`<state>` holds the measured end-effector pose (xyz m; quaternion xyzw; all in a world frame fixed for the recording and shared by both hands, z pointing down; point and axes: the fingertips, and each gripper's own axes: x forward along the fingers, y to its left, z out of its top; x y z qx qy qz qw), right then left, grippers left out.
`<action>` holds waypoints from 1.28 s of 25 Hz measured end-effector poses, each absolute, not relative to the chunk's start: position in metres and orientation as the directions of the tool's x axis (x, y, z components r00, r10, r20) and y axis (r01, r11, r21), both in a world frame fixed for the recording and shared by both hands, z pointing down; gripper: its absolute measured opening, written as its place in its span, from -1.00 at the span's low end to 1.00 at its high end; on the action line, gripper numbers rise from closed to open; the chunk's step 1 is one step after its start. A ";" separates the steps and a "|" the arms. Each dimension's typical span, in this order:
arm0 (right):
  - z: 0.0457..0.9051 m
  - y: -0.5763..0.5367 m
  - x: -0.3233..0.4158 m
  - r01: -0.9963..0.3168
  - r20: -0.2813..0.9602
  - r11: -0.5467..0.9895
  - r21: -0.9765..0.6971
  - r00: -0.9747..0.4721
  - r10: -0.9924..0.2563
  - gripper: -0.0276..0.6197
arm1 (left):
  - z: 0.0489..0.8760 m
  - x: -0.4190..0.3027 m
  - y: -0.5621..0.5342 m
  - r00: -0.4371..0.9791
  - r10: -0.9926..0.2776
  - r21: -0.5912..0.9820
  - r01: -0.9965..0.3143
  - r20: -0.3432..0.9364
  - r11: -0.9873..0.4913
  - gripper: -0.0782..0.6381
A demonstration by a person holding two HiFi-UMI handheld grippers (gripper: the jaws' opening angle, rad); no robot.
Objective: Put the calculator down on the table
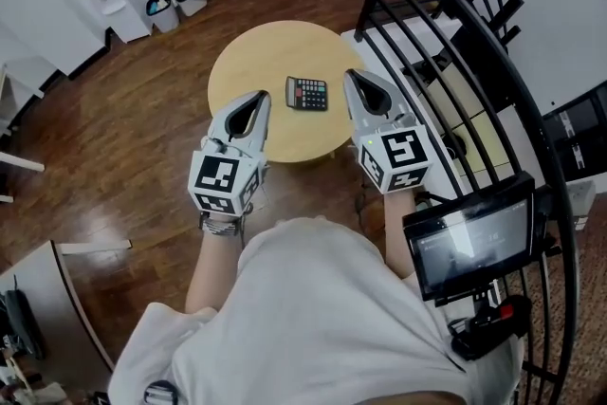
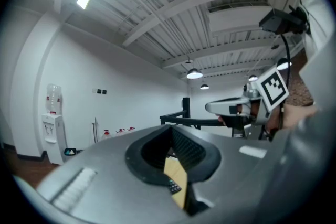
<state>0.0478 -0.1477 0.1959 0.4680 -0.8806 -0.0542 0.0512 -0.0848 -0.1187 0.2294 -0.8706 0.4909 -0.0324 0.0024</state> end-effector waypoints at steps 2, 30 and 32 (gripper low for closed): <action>0.195 -0.149 0.049 -0.828 0.041 0.541 0.143 -0.542 -0.840 -0.91 | 0.227 -0.090 -0.119 0.519 -0.853 -0.038 -0.853 0.051 -0.521 -0.76; 0.227 -0.109 0.075 -0.862 0.119 0.494 0.110 -0.482 -0.868 -0.91 | 0.275 -0.096 -0.102 0.542 -0.831 0.040 -0.840 0.121 -0.542 -0.76; 0.224 -0.101 0.082 -0.865 0.110 0.490 0.107 -0.480 -0.870 -0.91 | 0.274 -0.086 -0.091 0.547 -0.828 0.043 -0.836 0.122 -0.547 -0.76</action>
